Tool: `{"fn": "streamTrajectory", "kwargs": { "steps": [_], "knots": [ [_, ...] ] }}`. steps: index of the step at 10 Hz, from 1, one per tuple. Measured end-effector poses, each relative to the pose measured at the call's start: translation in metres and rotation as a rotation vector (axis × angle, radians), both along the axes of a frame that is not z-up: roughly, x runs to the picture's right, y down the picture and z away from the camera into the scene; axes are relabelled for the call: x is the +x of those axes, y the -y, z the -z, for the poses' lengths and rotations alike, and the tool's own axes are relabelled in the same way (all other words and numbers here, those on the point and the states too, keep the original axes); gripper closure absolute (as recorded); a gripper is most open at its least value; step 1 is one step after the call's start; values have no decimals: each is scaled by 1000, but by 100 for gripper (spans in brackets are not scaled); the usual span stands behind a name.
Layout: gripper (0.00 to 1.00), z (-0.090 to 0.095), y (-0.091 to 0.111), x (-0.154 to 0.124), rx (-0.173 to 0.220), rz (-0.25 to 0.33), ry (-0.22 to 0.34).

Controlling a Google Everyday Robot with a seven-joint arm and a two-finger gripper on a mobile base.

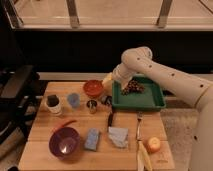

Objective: Place towel in red bowl

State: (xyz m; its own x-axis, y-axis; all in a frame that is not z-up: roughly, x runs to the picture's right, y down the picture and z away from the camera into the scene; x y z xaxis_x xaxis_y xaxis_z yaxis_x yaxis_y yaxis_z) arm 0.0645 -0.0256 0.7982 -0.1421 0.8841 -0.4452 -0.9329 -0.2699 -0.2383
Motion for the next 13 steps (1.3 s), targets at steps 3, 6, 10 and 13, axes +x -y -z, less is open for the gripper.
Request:
{"fn": "streamTrajectory", "kwargs": {
  "steps": [3,6,10,13],
  "knots": [
    [28,0,0,0,0,0,0],
    [28,0,0,0,0,0,0],
    [28,1,-1,0,0,6,-1],
    [28,10,-28,2,-63,54,-18]
  ]
}}
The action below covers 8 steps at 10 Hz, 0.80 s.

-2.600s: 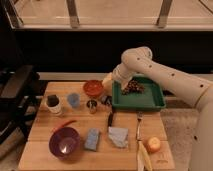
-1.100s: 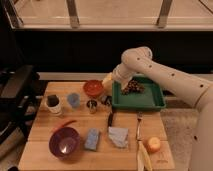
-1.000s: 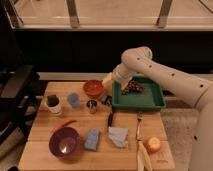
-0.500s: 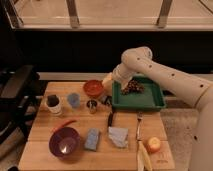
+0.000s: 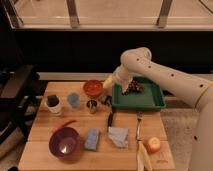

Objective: Place towel in red bowl

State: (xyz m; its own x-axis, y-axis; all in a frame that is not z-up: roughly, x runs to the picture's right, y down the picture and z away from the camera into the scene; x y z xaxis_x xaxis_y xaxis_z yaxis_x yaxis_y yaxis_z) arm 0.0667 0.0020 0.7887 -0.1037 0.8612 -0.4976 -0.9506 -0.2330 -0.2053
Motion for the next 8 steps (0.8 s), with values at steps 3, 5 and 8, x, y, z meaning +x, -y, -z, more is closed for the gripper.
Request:
{"fn": "streamTrajectory", "kwargs": {
  "steps": [3,5,8],
  "knots": [
    [28,29,-64,5,-70,68,-32],
    [28,39,-96,13,-99,94,-68],
    [28,44,-149,19,-189,80,-61]
  ]
}}
